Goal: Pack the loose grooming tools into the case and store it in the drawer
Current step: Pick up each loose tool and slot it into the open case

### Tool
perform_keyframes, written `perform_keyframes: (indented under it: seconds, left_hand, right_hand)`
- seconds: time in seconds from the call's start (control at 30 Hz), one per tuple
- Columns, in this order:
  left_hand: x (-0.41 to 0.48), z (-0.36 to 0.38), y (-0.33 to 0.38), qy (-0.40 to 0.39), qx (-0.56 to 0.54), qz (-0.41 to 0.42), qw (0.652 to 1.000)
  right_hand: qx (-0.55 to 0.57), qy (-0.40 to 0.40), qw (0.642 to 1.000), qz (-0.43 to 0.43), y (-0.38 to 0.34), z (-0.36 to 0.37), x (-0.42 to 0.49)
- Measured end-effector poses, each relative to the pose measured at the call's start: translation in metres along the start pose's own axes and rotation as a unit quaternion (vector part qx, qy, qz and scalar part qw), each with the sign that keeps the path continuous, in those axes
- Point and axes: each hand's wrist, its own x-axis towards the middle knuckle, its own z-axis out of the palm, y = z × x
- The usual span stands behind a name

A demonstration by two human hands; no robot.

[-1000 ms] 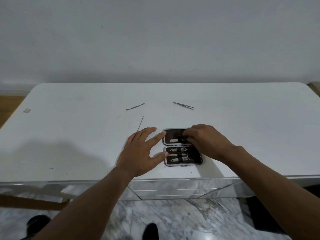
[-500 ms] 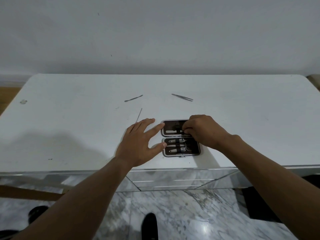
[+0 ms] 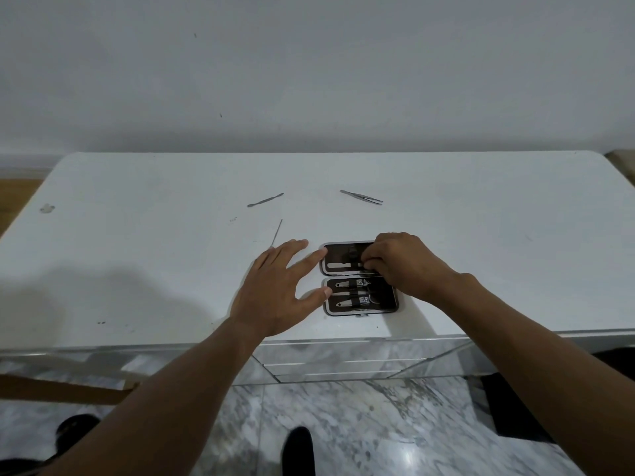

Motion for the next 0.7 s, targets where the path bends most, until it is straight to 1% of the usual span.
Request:
perform_keyframes:
  seconds: [0.07,0.13,0.23,0.3,0.4,0.5,0.63,0.7]
  left_hand:
    - [0.000,0.000,0.000,0.000,-0.005,0.003,1.000]
    - [0.000,-0.001,0.000,-0.001,-0.009,0.006,1.000]
    - [0.000,-0.001,0.001,-0.003,-0.013,0.005,1.000]
    - [0.001,-0.002,0.001,-0.008,-0.014,-0.002,1.000]
    - [0.001,-0.002,0.000,-0.009,-0.004,-0.006,1.000]
    - [0.003,-0.004,0.000,-0.013,-0.010,-0.006,1.000]
    - [0.003,-0.005,0.001,-0.010,-0.010,-0.010,1.000]
    - [0.003,-0.005,0.001,-0.013,-0.003,-0.011,1.000]
  right_hand:
    - [0.007,0.000,1.000,0.004,0.001,-0.002,-0.002]
    - [0.015,0.020,1.000,0.017,0.002,-0.007,-0.002]
    - [0.030,0.072,0.995,0.058,0.007,-0.014,0.007]
    - [0.033,0.087,0.991,0.092,0.012,-0.017,0.019]
    - [0.032,0.089,0.987,0.131,0.019,-0.018,0.041]
    - [0.027,0.082,0.985,0.150,0.018,-0.019,0.063]
    - [-0.017,0.074,0.983,0.168,0.017,-0.022,0.093]
    - [-0.032,0.057,0.982,0.179,0.018,-0.021,0.103]
